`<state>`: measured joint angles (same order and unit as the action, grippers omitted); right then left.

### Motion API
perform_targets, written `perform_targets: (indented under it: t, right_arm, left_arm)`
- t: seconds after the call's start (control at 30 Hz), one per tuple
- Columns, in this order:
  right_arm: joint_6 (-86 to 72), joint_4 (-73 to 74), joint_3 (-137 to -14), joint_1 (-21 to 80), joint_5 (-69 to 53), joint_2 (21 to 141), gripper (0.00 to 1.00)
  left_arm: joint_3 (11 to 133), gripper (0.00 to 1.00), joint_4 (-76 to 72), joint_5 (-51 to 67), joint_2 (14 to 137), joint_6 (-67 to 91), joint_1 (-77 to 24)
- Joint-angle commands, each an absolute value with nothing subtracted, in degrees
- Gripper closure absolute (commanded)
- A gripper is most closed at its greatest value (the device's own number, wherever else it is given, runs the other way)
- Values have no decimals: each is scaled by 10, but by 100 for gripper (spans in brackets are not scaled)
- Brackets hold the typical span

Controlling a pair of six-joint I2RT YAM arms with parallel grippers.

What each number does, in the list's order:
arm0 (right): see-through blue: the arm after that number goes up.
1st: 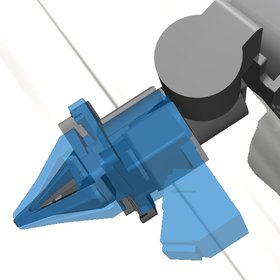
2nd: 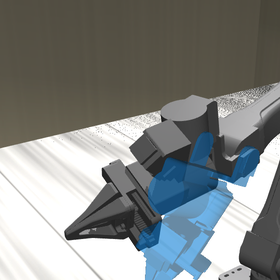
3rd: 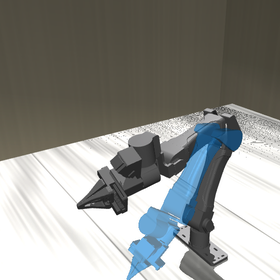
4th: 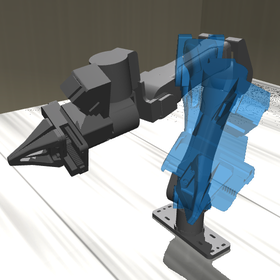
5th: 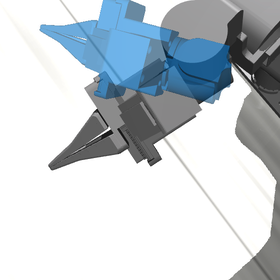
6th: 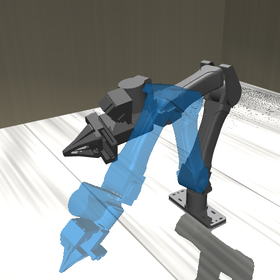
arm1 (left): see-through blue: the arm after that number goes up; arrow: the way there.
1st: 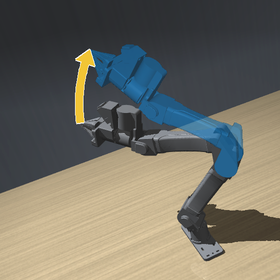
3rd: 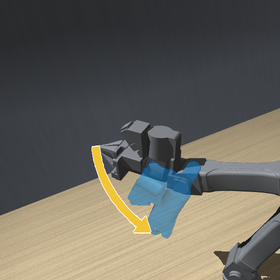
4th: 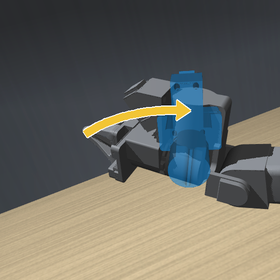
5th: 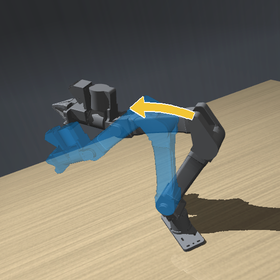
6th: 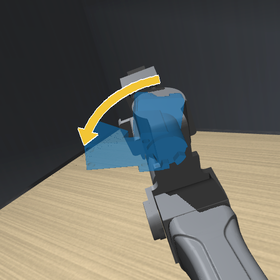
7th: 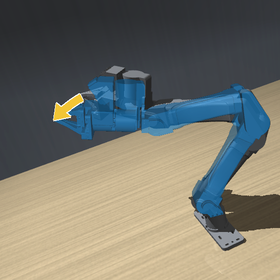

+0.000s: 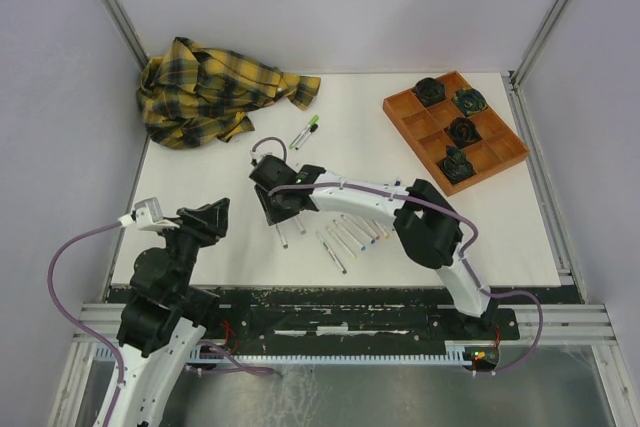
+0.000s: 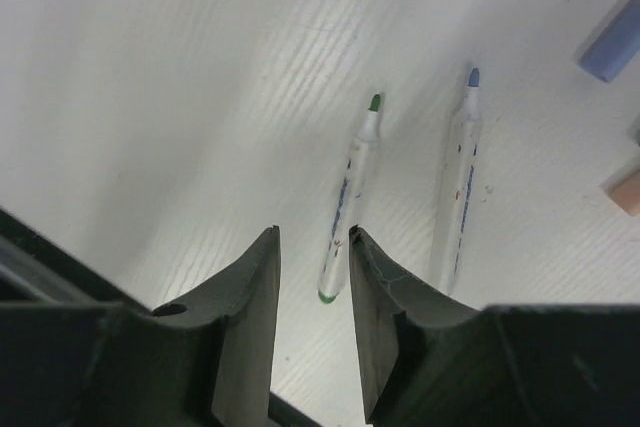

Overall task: Open the pen caps
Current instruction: Place the pen at the center of the board.

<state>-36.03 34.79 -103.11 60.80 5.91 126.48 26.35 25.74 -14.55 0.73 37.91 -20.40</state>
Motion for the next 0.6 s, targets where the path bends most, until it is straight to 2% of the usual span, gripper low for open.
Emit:
perform_targets:
  t: [0.0, 0.17, 0.27, 0.43, 0.57]
  right_arm:
    - [-305, 321, -1014, 600, 35, 1149, 59]
    - [-211, 306, -946, 566, 2, 1059, 61]
    - [-122, 280, -880, 530, -8, 986, 62]
    - [-28, 277, -820, 406, -243, 878, 62]
    - [70, 338, -821, 351, -291, 821, 61]
  left_arm:
    - [271, 31, 239, -136, 3, 403, -207]
    - [239, 22, 193, -122, 7, 408, -207]
    - [220, 20, 148, -110, 24, 408, -207]
    - [198, 19, 42, -80, 104, 401, -206]
    - [197, 16, -54, -57, 231, 383, -206]
